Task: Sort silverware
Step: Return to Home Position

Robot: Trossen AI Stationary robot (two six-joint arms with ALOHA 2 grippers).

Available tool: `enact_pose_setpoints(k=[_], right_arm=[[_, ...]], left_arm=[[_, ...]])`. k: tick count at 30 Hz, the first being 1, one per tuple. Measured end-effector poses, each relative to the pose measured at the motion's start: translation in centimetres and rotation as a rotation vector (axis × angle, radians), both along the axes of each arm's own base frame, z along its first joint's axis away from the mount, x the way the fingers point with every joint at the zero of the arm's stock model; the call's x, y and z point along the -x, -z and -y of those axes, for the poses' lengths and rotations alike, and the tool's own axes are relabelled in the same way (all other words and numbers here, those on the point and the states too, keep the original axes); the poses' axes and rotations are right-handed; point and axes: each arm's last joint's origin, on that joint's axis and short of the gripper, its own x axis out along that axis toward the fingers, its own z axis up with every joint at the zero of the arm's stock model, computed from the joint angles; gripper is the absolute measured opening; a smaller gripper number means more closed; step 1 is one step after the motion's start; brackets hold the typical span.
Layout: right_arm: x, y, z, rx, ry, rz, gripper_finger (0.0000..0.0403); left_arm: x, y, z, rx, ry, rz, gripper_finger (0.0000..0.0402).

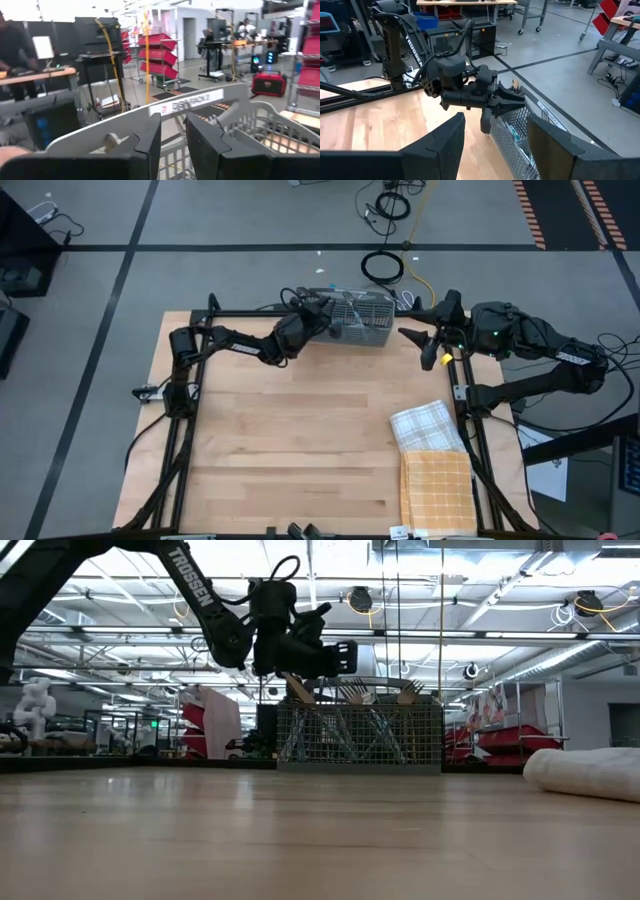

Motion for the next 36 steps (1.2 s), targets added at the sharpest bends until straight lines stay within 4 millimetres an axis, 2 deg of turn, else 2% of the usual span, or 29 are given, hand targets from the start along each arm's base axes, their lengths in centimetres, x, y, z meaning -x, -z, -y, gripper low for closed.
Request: enact_pose_setpoints(k=[4,7,9,14,17,20,23,25,27,30,33,36], right_arm=[[0.0,0.0,0.0,-0.001,0.001,0.001,0.0199],[0.0,0.0,0.0,-0.002,0.001,0.001,0.0199],[0.0,0.0,0.0,-0.002,0.001,0.001,0.0199],[0.1,-0.1,-0.1,0.025,-0.050,-0.006,0.0199],[0.6,-0.5,-0.3,0.062,-0.131,0.005,0.0199],[1.7,-0.7,-0.6,0.088,-0.222,0.013,0.0199],[3.7,-0.6,-1.0,0.089,-0.308,0.026,0.0199],[5.5,0.2,-1.2,0.088,-0.326,0.051,0.0199],[7.3,1.8,-1.3,0.065,-0.307,0.086,0.0199],[9.2,4.5,-1.4,0.024,-0.279,0.224,0.0199],[9.9,7.1,-1.5,0.012,-0.275,0.355,0.0199],[10.6,9.4,-1.5,-0.020,-0.254,0.438,0.0199]], left_arm=[[-0.2,0.0,0.3,-0.013,0.037,-0.013,0.0097],[-0.2,-1.0,1.1,-0.038,0.064,-0.025,0.0097],[-0.1,-2.6,1.9,-0.079,0.078,-0.043,0.0098],[1.4,-7.8,4.3,-0.148,0.112,-0.071,0.0098],[3.1,-11.0,5.8,-0.110,0.169,-0.043,0.0098],[5.5,-13.8,7.3,-0.021,0.333,-0.041,0.0097],[8.5,-16.0,8.7,0.058,0.578,-0.089,0.0093],[10.7,-17.0,9.5,0.109,0.673,-0.138,0.0090],[12.8,-17.3,10.2,0.146,0.701,-0.191,0.0089],[15.5,-17.0,11.0,0.157,0.708,-0.179,0.0089],[18.1,-16.2,11.9,0.158,0.747,-0.081,0.0089],[20.4,-14.3,12.8,0.177,0.774,0.023,0.0089]])
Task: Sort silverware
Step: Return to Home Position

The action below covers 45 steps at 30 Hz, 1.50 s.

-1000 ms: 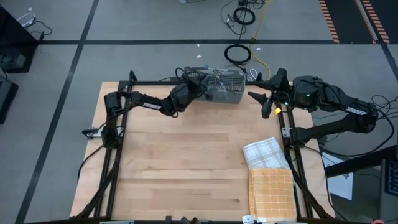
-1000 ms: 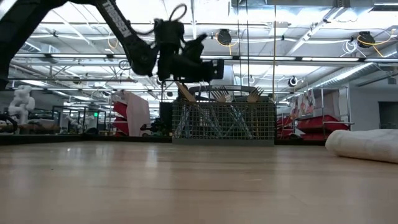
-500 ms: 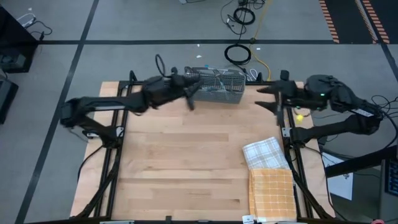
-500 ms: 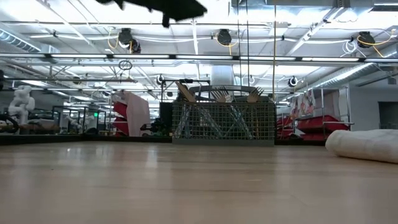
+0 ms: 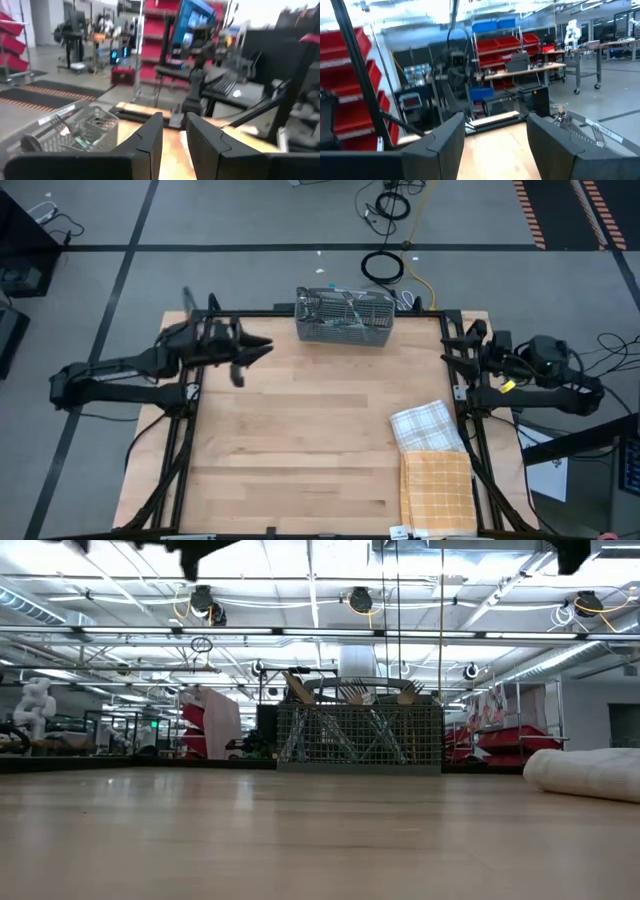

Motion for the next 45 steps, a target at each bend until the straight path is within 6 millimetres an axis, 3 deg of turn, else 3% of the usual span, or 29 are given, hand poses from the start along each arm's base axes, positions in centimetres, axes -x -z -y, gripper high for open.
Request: enact_pose_setpoints(k=[5,12,18,23,31,36,45], right_arm=[[0.5,2.5,0.0,-0.046,-0.001,0.048,0.0199],[0.2,5.3,0.0,-0.101,-0.011,0.067,0.0199],[-1.8,9.1,0.1,-0.139,-0.029,0.157,0.0199],[-3.3,12.1,0.2,-0.187,-0.041,0.175,0.0199],[-4.4,15.4,0.2,-0.204,-0.067,0.144,0.0199],[-4.5,16.0,0.1,-0.138,-0.061,0.064,0.0199],[-4.6,17.0,-0.1,-0.048,-0.067,-0.061,0.0199]], left_arm=[[3.0,3.7,1.0,0.103,-0.006,0.106,0.0089],[5.2,7.5,1.7,0.186,0.002,0.134,0.0089],[6.2,10.4,2.0,0.229,-0.030,0.132,0.0089],[6.8,11.7,2.3,0.258,-0.025,0.152,0.0089],[7.0,14.7,2.8,0.314,0.009,0.083,0.0089],[7.0,16.5,2.9,0.269,-0.027,0.042,0.0089],[7.1,17.4,2.9,0.125,-0.073,-0.064,0.0089]])
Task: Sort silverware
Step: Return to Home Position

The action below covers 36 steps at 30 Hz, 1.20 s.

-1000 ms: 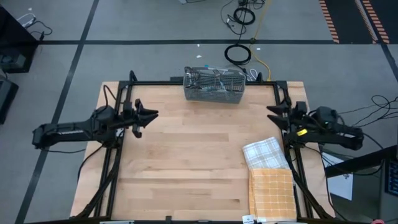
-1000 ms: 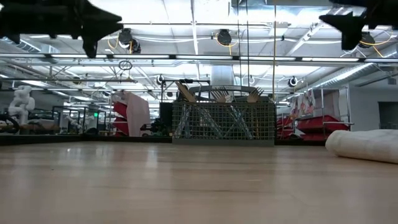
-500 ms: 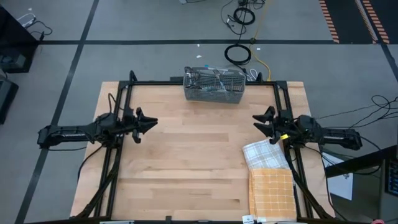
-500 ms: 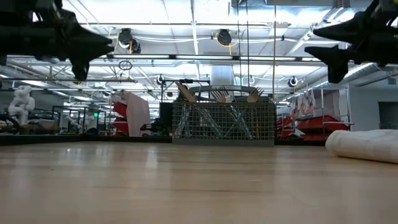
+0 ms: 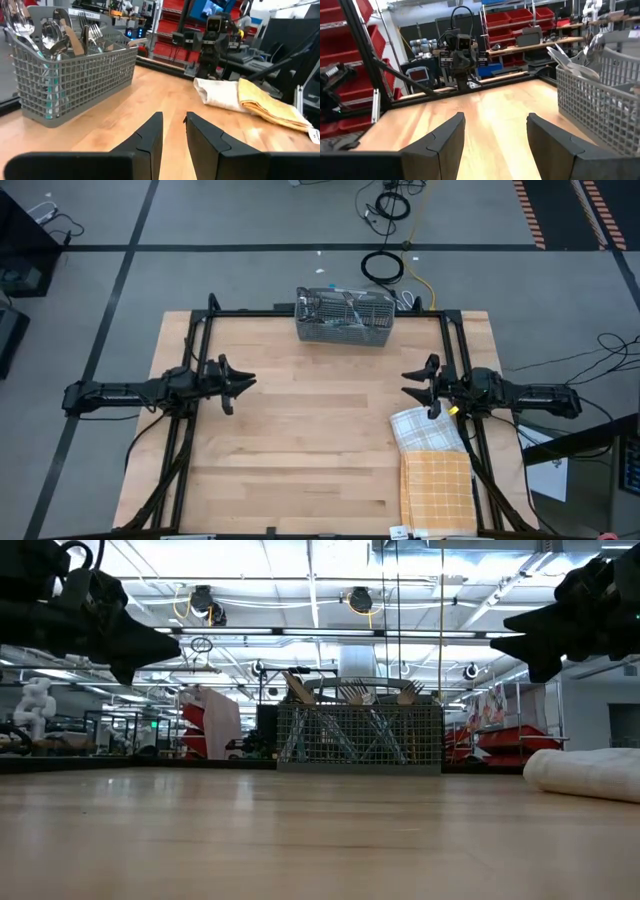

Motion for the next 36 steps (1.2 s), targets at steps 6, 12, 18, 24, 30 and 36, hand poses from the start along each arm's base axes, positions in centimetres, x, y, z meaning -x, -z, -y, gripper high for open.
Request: enact_pose_setpoints(k=[6,12,18,24,30,36], right_arm=[[0.00,0.02,0.01,0.062,0.006,-0.011,0.0199],[0.01,0.01,0.05,0.073,0.015,-0.012,0.0199],[0.00,0.01,0.04,0.072,0.011,-0.013,0.0199],[0.00,0.02,0.04,0.070,0.010,-0.013,0.0199],[0.00,0.02,0.04,0.070,0.010,-0.013,0.0199],[0.00,0.02,0.03,0.070,0.010,-0.013,0.0199]], left_arm=[[0.02,0.18,-0.02,-0.009,-0.007,-0.020,0.0089],[0.04,0.37,-0.12,-0.004,-0.036,-0.038,0.0089],[0.04,0.37,-0.12,-0.004,-0.036,-0.037,0.0089],[0.04,0.37,-0.12,-0.004,-0.036,-0.037,0.0089],[0.04,0.37,-0.12,-0.004,-0.036,-0.036,0.0089],[0.04,0.38,-0.12,-0.003,-0.036,-0.037,0.0089]])
